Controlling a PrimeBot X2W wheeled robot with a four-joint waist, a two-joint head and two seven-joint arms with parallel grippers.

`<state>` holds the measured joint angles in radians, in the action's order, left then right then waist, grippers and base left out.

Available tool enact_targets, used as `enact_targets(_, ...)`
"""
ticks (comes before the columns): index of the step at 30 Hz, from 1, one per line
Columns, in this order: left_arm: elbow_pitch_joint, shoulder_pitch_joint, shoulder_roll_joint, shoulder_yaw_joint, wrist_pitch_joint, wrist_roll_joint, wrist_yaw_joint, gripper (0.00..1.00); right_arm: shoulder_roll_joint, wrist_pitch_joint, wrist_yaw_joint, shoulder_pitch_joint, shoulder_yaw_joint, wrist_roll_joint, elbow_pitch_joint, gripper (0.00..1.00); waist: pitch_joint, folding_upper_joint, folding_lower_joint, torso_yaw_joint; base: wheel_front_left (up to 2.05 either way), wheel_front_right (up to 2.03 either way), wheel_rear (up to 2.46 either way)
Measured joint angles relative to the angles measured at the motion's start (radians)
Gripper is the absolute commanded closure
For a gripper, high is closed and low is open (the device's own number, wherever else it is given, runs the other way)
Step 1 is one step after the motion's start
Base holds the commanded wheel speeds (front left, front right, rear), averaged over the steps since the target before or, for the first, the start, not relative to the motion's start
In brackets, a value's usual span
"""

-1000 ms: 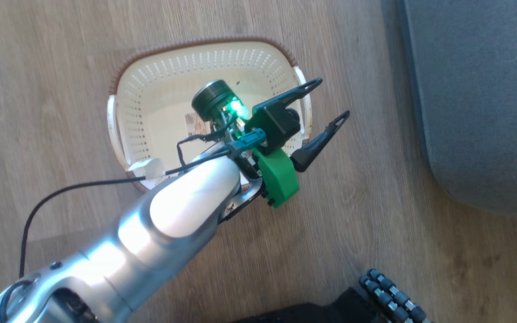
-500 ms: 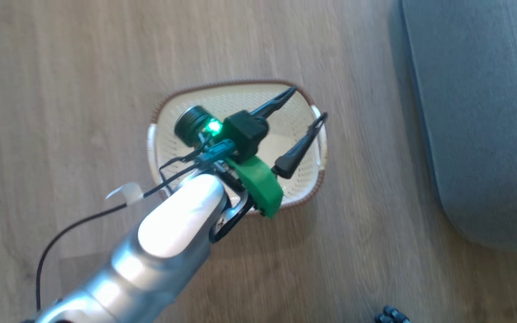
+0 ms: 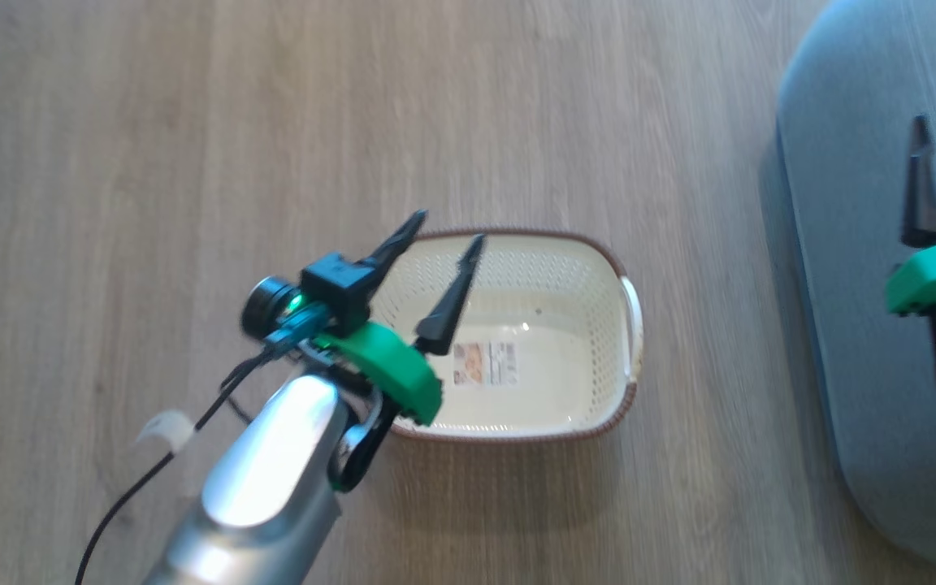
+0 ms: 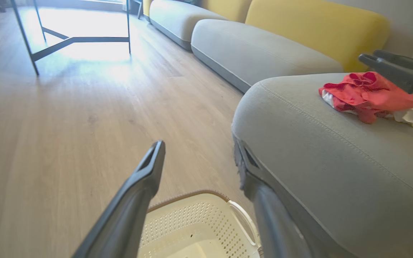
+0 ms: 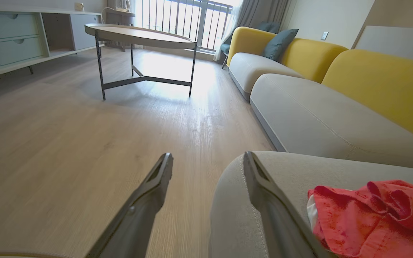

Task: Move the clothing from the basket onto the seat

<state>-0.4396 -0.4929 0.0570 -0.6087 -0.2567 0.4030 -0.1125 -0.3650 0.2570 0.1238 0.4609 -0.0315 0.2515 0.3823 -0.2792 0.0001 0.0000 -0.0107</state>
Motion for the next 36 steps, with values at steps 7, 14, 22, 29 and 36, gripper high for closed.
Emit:
enact_targets(7,0.007,0.092,0.000,0.142,0.000,-0.049,0.021,0.00,0.043,0.000,0.000,-0.030,-0.069,0.022,-0.035,0.00,0.080,-0.0001,0.0000,-0.043,0.00,0.00,0.00)
enact_targets(14,0.035,0.185,0.000,0.281,0.000,-0.099,0.051,0.00,0.090,0.000,0.000,-0.093,-0.087,0.023,-0.053,0.00,0.147,-0.0001,0.0000,-0.052,0.00,0.00,0.00)
enact_targets(22,0.089,0.313,0.000,0.428,0.000,-0.151,0.082,0.00,0.147,0.000,0.000,-0.191,-0.086,0.023,-0.058,0.00,0.200,0.0000,-0.0001,-0.033,0.00,0.00,0.00)
enact_targets(29,0.115,0.407,-0.002,0.502,0.000,-0.183,0.077,0.00,0.198,0.000,0.000,-0.266,-0.060,0.020,-0.064,0.00,0.228,0.0000,-0.0001,-0.011,0.00,0.00,0.00)
enact_targets(36,0.136,0.458,-0.008,0.552,0.000,-0.192,0.070,0.00,0.226,0.000,0.000,-0.315,-0.051,0.007,-0.073,0.00,0.244,-0.0001,-0.0001,0.030,0.00,0.00,0.00)
